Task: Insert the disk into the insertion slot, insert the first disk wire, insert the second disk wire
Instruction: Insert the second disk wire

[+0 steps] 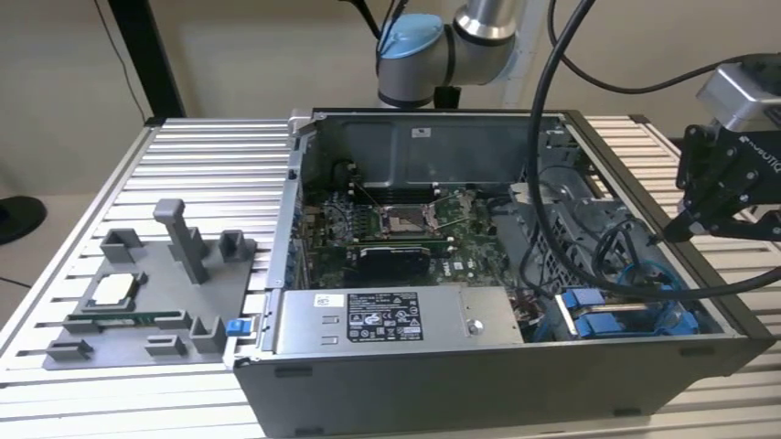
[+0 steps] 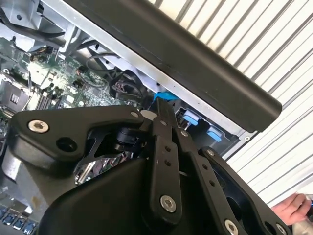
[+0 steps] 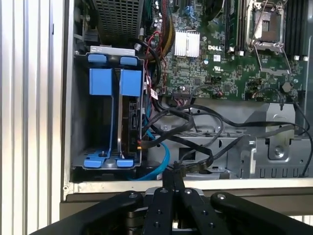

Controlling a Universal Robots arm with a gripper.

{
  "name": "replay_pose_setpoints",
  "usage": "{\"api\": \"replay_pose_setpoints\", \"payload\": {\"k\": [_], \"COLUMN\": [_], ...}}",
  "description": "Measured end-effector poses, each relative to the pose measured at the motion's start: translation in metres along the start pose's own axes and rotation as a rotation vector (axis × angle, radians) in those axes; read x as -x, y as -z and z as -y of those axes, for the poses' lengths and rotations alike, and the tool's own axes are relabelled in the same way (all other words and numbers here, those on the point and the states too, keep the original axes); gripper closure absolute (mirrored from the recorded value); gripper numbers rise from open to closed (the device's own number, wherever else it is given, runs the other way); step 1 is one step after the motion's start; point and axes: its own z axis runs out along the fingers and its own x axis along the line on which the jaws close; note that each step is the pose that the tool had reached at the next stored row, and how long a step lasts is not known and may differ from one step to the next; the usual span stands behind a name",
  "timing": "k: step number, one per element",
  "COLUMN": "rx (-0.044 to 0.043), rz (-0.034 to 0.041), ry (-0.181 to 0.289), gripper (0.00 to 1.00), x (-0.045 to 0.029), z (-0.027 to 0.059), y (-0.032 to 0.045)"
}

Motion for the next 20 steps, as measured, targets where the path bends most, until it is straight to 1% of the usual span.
{"api": "replay_pose_setpoints", "payload": {"k": [2,4,6,8,9,11,12,20], "rx": [0.0116,0.0193,0.0242,0.0281,0.0307,0.0351,0.0357,0.0371], "rz": [0.0004,0.0026,0.0073,0.0145,0.0168,0.0173,0.0173,0.0172], "ry": [0.000,0.002,0.005,0.010,0.012,0.015,0.016,0.019], "gripper": [0.00,0.00,0.00,0.00,0.00,0.00,1.00,1.00], "x": [0.0000,0.0000,-0.0001,-0.0001,-0.0002,-0.0002,-0.0002,-0.0003], "z": [0.0008,0.0018,0.0029,0.0035,0.0038,0.0041,0.0042,0.0047], "y": [0.0000,0.0000,0.0000,-0.0002,-0.0006,-0.0009,-0.0009,-0.0010]}}
